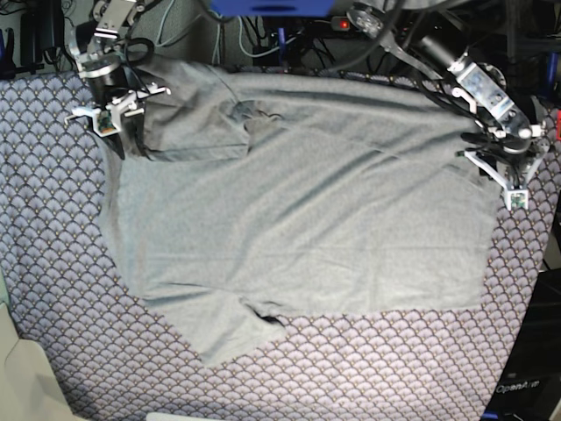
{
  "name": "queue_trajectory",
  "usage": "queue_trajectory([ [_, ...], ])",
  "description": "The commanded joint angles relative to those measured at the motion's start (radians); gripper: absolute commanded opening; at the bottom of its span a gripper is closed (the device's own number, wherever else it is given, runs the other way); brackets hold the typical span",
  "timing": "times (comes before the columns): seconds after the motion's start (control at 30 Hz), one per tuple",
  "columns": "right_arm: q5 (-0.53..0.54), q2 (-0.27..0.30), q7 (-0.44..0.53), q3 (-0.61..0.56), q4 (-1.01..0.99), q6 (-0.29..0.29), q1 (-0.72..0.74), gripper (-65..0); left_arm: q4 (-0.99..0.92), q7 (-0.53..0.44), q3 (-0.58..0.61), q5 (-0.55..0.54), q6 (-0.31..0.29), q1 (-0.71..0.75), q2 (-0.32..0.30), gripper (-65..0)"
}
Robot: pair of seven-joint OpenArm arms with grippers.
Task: Fold the T-shirt properly
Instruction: 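Slide both grippers along the shirt sides toward the hem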
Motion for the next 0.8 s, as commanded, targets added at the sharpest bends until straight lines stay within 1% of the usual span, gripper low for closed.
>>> queue_trajectory([
  [0.0, -0.007, 0.002, -0.011, -0.007, 0.005, -0.001, -0.004, -44.1, 0.021, -0.016, 0.002, -0.005, 0.005, -0.017, -0.009, -43.2],
  [0.07, -0.007, 0.004, -0.014, -0.031, 0.005, -0.001, -0.005, -46.9, 0.021, -0.016, 0.002, -0.005, 0.005, -0.017, -0.009, -43.2],
  [0.1, -0.008, 0.007, -0.019, -0.043, 0.005, -0.001, -0.011, -50.0, 0.021, -0.016, 0.002, -0.005, 0.005, -0.017, -0.009, -43.2],
  [0.2, -0.025, 0.007, -0.02, -0.077, 0.005, -0.001, -0.022, -62.6, 0.021, -0.016, 0.002, -0.005, 0.005, -0.017, -0.009, -43.2],
  [0.23, -0.044, 0.007, -0.02, -0.08, 0.005, -0.001, -0.022, -65.0, 0.021, -0.016, 0.002, -0.005, 0.005, -0.017, -0.009, -43.2],
  [0.33, -0.093, -0.004, -0.019, -0.076, 0.01, -0.001, -0.016, -65.0, 0.021, -0.016, 0.002, -0.005, 0.005, -0.017, -0.009, -43.2],
  [0.57, -0.091, -0.01, -0.02, -0.073, 0.047, -0.001, 0.036, -65.0, 0.021, -0.016, 0.002, -0.005, 0.005, -0.017, -0.009, -43.2],
  [0.77, -0.091, -0.006, -0.02, -0.016, 0.045, -0.001, 0.105, -65.0, 0.021, -0.016, 0.002, -0.005, 0.005, -0.017, -0.009, -43.2],
])
